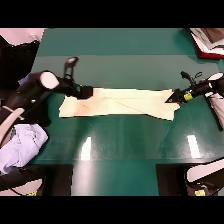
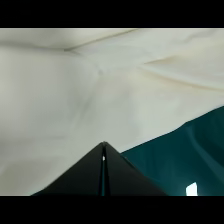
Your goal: Fold the shirts.
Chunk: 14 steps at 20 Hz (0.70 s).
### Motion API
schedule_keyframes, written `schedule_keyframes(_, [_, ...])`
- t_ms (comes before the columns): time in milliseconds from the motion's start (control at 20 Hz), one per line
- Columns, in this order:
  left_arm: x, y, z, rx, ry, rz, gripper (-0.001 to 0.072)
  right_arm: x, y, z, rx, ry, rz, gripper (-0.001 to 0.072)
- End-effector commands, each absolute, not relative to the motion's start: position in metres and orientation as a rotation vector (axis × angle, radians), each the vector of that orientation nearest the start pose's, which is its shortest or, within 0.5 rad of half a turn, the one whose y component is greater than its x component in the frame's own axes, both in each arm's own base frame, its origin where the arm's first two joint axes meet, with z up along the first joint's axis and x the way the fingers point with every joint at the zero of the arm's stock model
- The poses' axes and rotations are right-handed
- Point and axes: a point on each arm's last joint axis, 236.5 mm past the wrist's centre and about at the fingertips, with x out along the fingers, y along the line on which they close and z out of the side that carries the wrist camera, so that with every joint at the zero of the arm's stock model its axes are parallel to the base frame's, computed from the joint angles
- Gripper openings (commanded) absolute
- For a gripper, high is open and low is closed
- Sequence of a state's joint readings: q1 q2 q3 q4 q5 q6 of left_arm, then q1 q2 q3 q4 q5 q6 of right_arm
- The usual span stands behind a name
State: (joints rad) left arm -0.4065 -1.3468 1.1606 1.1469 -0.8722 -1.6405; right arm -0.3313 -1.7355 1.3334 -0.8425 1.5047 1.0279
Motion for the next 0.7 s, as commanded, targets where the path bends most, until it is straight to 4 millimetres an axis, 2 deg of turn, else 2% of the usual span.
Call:
schedule_keyframes(0, [0.376, -0.298, -0.005, -0.207, 1.186, -0.549, 0.0026, 0.396, 0.058, 0.011, 0.611, 1.32, 0.72, 0.0012])
schedule_keyframes(150, [0.389, -0.346, -0.024, -0.163, 1.206, -0.61, 0.0026, 0.396, 0.083, 0.079, 0.626, 1.178, 0.782, 0.0012])
schedule_keyframes(300, [0.397, -0.377, -0.052, -0.131, 1.263, -0.643, 0.0026, 0.383, 0.107, 0.122, 0.564, 1.11, 0.816, 0.0011])
schedule_keyframes(450, [0.407, -0.386, -0.064, -0.126, 1.275, -0.646, 0.0026, 0.373, 0.131, 0.154, 0.473, 1.075, 0.859, 0.0011])
schedule_keyframes(650, [0.411, -0.385, -0.046, -0.077, 1.256, -0.666, 0.0026, 0.372, 0.162, 0.182, 0.414, 1.048, 0.919, 0.0011])
